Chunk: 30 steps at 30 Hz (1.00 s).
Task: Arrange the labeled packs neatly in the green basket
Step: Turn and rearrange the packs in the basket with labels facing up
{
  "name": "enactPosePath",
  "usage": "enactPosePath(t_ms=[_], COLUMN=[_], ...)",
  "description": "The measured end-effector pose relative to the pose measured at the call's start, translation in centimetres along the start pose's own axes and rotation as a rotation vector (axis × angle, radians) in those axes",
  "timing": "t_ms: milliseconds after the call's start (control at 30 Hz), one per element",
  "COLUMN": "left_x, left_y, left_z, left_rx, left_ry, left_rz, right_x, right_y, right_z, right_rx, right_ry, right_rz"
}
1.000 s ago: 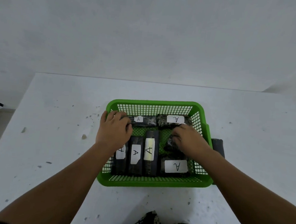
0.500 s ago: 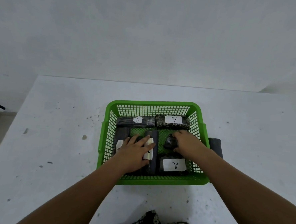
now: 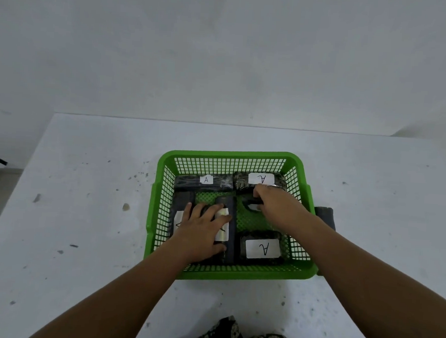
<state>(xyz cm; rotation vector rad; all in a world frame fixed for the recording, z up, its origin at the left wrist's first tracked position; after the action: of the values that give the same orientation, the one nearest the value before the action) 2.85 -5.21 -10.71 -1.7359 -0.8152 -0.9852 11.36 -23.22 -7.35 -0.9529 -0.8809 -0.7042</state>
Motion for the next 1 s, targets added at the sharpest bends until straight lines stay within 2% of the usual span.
enactPosePath(t_ms=[167, 400, 567, 700, 733, 867, 933, 1000], left_x=[-0.1, -0.1, -0.2, -0.3, -0.4, -0.4, -0.4, -0.3], left_y=[0.0, 0.2, 0.2, 0.2, 0.2, 0.1, 0.1, 0.1], left_z=[0.1, 0.0, 0.0, -0.1, -0.1, -0.2, -0.2, -0.3], left_rx=[0.003, 0.008, 0.012, 0.026, 0.028, 0.040, 0.047, 0.059], left_ry=[-0.024, -0.037, -0.040, -0.055, -0.057, -0.071, -0.076, -0.083], left_rz=[-0.008, -0.018, -0.017, -0.012, -0.011, -0.005, -0.001, 0.004], right_x=[-0.3, -0.7, -1.5, -1.0, -0.9, -2.6, -3.5, -4.1], right_y=[0.4, 0.4, 0.0, -0.9, -1.2, -3.4, -4.1, -4.3], right_z=[0.2, -0.5, -0.9, 0.0, 0.4, 1.1, 0.8, 0.5], right_rx=[0.048, -0.006, -0.044, 0.000, 0.033, 0.102, 0.086, 0.070], right_ry=[0.089, -0.074, 0.051, 0.103, 0.125, 0.089, 0.052, 0.039], right_rz=[-0.034, -0.232, -0.174, -0.194, -0.146, 0.260, 0.316, 0.271])
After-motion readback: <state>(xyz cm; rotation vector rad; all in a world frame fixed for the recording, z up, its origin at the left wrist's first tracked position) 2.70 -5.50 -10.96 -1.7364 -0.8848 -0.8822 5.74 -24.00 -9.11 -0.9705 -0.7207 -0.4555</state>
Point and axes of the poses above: each hand's wrist, its own y-axis towards the middle knuckle, its own x-axis out of the back of the hand, z = x × y, the point moved 4 cm from there along y, towards the middle knuckle
